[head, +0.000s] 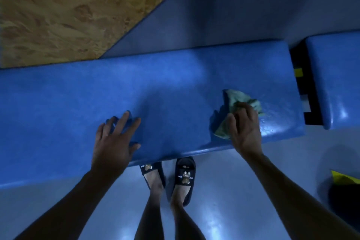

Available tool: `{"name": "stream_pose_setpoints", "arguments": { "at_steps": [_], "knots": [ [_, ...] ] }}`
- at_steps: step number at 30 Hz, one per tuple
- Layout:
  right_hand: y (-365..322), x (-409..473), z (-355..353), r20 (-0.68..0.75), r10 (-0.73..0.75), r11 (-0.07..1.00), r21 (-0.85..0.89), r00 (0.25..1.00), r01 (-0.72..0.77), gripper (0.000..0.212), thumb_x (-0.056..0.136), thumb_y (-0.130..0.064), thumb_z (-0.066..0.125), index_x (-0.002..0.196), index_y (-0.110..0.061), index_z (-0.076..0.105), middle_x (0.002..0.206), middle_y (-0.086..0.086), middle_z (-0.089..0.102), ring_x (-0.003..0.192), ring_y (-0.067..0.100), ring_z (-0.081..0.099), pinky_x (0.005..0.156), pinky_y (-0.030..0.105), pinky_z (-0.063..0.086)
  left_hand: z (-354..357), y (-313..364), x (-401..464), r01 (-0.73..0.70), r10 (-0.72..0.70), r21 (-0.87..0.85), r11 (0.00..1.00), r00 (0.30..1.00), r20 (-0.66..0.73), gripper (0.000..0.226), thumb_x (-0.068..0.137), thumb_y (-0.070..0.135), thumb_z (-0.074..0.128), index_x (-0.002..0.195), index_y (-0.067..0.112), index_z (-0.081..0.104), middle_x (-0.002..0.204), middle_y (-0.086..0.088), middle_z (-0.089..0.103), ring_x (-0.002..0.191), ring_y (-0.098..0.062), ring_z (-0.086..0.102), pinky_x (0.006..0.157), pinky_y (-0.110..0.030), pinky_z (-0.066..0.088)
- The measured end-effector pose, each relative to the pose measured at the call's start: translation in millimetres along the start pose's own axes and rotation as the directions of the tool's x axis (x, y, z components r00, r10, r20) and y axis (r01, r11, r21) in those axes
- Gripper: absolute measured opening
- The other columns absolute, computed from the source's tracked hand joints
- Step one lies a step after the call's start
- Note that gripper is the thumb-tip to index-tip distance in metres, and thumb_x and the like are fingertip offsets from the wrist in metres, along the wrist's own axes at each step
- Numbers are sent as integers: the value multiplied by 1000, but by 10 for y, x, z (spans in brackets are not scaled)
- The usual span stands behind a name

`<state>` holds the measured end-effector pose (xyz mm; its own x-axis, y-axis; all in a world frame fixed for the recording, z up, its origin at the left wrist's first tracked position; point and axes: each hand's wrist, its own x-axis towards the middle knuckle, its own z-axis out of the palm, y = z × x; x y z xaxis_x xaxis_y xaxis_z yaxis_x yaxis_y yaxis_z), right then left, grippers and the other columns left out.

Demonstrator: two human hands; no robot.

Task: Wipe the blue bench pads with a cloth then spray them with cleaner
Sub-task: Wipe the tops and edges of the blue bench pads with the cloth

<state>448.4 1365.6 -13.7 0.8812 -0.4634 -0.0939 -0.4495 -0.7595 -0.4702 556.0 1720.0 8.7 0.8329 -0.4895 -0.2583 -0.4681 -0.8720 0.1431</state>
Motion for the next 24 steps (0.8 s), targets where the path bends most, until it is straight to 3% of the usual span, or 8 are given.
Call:
{"name": "stream_pose_setpoints", "arguments": {
  "at_steps": [3, 5, 7, 10, 12, 15, 17, 24],
  "knots": [
    [-95, 6, 171, -101, 121, 992, -5, 987, -122, 26, 95, -27, 57, 114, -9, 53, 143, 16, 44, 128, 38, 44, 109, 60, 34, 41, 43, -62, 3, -3, -5, 1000, 1000, 23, 78, 70, 30, 86, 141, 25, 52, 152, -7, 43, 130, -45, 45, 104, -58, 37],
    [-263, -24, 352, -94, 210, 977, -15, 973, -212, 50, 88, -27, 47, 134, -7, 49, 158, 16, 33, 147, 36, 28, 120, 59, 18, 37, 43, -22, 21, -21, -1, 1000, 999, 46, 82, 67, 31, 87, 141, 26, 51, 151, -6, 45, 129, -45, 46, 104, -56, 37],
    [-535, -76, 499, -50, 256, 966, -5, 965, -257, 68, 84, -32, 38, 146, -3, 41, 162, 17, 27, 151, 37, 20, 120, 61, 14, 36, 52, 17, 46, -46, -2, 999, 996, 78, 83, 66, 31, 88, 141, 28, 52, 151, -5, 45, 130, -45, 46, 105, -55, 36],
    [-1029, -472, 757, 111, -127, 989, -63, 986, 135, 71, 91, -29, 40, 155, -3, 27, 163, 18, 23, 152, 38, 16, 119, 63, 18, 43, 93, -1, 100, -98, -4, 995, 987, 127, 81, 74, 32, 83, 146, 34, 44, 157, -1, 37, 138, -42, 38, 111, -52, 29],
    [-1231, -754, 864, 268, -386, 911, -41, 883, 411, 71, 91, -31, 43, 157, -11, 26, 165, 11, 20, 154, 31, 13, 119, 60, 20, 26, 133, -12, 120, -119, 2, 993, 984, 136, 80, 78, 33, 78, 148, 36, 40, 160, 1, 31, 142, -39, 33, 114, -50, 25],
    [-947, -713, 762, 362, -573, 783, -22, 735, 622, 68, 91, -33, 46, 156, -17, 33, 165, 3, 24, 154, 23, 17, 121, 52, 23, -21, 165, 21, 151, -148, 3, 989, 970, 191, 77, 86, 38, 70, 152, 39, 29, 164, 4, 18, 147, -34, 23, 118, -47, 17],
    [-498, -572, 510, 411, -593, 746, -42, 692, 665, 68, 90, -34, 49, 154, -18, 37, 164, 1, 26, 153, 22, 20, 121, 48, 24, -46, 187, 30, 170, -166, -2, 985, 964, 207, 75, 89, 39, 66, 152, 41, 25, 165, 6, 12, 149, -32, 18, 119, -45, 14],
    [1026, -205, -495, 221, -249, 940, -179, 943, 290, 58, 102, -34, 32, 142, 4, 47, 155, 20, 39, 147, 36, 32, 112, 59, 35, -43, 233, 34, 203, -198, 5, 979, 953, 229, 75, 91, 39, 64, 153, 41, 21, 166, 7, 9, 151, -30, 12, 120, -44, 13]
  ]
}}
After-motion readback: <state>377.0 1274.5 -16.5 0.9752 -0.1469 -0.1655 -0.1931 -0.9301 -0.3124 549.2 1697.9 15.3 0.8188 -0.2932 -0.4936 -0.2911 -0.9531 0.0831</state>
